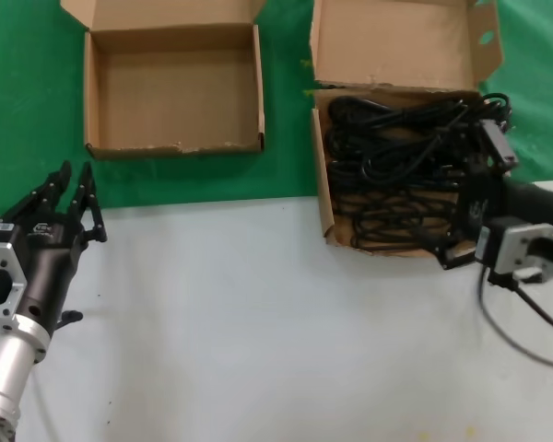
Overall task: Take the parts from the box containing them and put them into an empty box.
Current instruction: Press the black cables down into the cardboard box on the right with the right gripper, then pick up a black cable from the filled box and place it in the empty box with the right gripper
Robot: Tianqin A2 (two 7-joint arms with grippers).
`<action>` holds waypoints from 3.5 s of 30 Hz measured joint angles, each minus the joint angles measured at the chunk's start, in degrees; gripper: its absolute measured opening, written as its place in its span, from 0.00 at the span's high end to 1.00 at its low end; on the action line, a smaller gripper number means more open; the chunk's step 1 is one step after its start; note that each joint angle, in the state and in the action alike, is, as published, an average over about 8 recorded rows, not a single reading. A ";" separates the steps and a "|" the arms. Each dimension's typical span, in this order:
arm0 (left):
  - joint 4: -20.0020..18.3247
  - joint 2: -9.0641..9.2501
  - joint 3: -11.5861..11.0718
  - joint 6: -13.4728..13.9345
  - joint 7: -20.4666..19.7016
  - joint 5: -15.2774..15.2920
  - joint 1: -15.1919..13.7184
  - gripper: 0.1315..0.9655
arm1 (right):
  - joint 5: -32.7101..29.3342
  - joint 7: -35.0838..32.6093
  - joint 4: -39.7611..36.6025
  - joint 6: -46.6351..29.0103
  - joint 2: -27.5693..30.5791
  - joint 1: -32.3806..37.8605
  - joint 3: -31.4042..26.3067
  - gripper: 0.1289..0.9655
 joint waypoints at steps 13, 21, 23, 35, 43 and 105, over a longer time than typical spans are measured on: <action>0.00 0.00 0.00 0.00 0.00 0.00 0.00 0.95 | -22.62 1.18 -4.31 -19.31 -7.31 13.89 -1.87 0.01; 0.00 0.00 0.00 0.00 0.00 0.00 0.00 0.98 | -25.25 -0.64 -7.87 -21.86 -11.57 17.39 -1.80 0.05; 0.00 0.00 0.00 0.00 0.00 0.00 0.00 0.98 | -25.54 -1.13 -8.63 -22.04 -12.43 17.86 -1.80 0.08; 0.00 0.00 0.00 0.00 -0.01 0.01 0.00 0.98 | -27.46 -3.56 -13.00 -21.41 -16.69 19.32 -1.71 0.22; 0.00 0.00 0.00 0.00 -0.01 0.01 0.00 0.98 | -27.71 -4.19 -14.16 -21.75 -17.68 19.88 -1.29 0.41; 0.00 0.00 0.00 0.00 -0.02 0.02 0.00 0.98 | -37.75 5.20 -3.40 -20.34 -39.56 21.58 -1.41 0.89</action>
